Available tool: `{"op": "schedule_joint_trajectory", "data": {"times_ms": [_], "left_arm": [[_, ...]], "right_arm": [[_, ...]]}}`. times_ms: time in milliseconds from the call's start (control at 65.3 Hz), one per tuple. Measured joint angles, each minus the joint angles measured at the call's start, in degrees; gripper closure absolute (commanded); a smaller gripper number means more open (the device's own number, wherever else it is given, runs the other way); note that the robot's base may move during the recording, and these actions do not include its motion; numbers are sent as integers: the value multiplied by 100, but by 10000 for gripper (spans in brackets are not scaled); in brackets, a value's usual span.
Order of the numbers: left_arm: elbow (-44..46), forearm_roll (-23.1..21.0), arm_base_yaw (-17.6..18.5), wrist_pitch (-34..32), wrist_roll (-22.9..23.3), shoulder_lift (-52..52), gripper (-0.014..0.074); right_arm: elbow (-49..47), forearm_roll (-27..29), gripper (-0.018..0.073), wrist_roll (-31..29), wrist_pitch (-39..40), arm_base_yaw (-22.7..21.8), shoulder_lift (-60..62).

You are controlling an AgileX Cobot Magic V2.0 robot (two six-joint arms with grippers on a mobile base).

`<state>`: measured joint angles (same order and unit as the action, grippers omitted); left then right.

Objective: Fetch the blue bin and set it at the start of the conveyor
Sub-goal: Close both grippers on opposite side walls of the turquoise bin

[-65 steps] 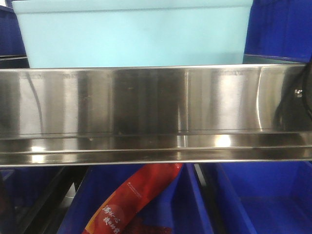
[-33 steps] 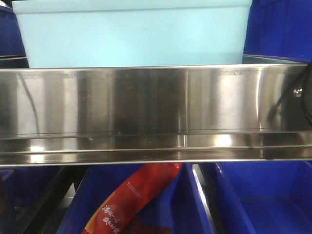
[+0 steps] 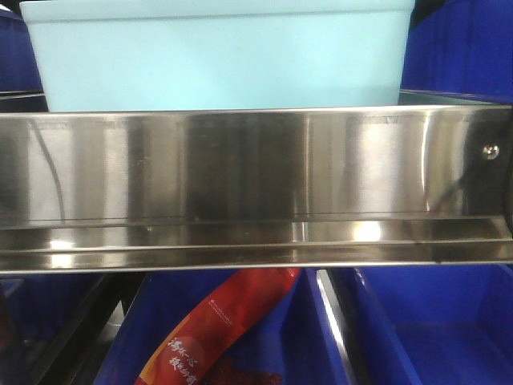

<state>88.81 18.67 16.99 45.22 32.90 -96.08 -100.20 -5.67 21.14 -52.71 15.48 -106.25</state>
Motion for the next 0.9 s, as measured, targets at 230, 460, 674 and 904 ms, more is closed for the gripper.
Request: {"op": "schedule_joint_trajectory", "data": {"times_ms": [230, 460, 674, 904], "left_arm": [[0, -3, 0, 290, 0, -103, 321], [0, -34, 0, 290, 0, -105, 321], [0, -46, 0, 290, 0, -105, 321], [0, -46, 0, 290, 0, -105, 321]], "right_arm": [[-4, 21, 315, -66, 0, 0, 2], [-4, 21, 315, -119, -10, 0, 2], [-4, 21, 315, -128, -10, 0, 2], [-4, 21, 315, -142, -10, 0, 2]]}}
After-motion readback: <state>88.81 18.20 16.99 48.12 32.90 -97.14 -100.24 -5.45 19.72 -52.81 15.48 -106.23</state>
